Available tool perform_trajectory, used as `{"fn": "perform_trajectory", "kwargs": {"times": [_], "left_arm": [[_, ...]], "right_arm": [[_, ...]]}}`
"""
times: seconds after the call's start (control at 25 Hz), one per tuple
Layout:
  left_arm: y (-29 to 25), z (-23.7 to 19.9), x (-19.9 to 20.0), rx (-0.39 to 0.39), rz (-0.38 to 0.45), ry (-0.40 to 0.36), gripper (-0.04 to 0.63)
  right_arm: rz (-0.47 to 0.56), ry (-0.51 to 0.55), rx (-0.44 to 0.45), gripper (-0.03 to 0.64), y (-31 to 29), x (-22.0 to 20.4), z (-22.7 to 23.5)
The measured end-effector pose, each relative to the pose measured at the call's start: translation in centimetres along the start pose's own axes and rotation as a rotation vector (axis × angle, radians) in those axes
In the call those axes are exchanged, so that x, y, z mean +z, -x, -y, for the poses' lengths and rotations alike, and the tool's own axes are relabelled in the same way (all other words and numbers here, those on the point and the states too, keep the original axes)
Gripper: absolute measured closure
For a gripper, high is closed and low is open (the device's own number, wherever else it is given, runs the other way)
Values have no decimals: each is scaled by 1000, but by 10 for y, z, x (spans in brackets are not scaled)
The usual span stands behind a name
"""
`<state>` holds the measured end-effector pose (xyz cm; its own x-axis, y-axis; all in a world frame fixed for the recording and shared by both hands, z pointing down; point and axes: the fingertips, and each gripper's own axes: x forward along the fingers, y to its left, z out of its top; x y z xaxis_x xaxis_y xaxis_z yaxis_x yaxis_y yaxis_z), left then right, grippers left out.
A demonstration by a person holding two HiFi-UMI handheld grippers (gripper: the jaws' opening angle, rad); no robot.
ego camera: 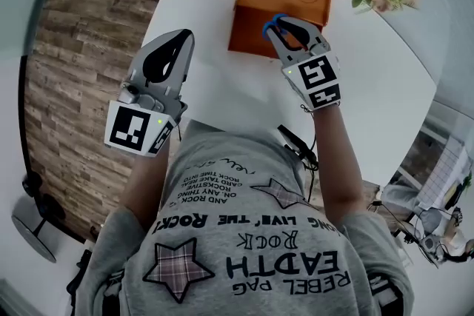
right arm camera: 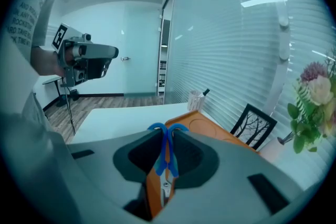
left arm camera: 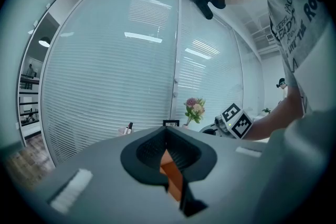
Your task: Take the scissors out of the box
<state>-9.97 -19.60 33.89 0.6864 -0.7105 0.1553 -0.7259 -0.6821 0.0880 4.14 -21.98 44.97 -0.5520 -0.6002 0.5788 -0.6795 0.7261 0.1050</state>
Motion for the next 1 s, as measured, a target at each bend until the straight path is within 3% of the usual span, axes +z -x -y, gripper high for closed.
{"fn": "perform_trajectory", "kwargs": {"times": [0.48,0.72,1.0], "left_arm": [[15,18,13,-10,22,-28,586],[25,26,20,-10,40,-41,586],[30,35,29,-19,59,-60,586]], "right_arm": [[200,-42,-85,538,47,41,8],[296,0,-128,538,76,66,5],[389,-20,-167,538,105,87,8]]}}
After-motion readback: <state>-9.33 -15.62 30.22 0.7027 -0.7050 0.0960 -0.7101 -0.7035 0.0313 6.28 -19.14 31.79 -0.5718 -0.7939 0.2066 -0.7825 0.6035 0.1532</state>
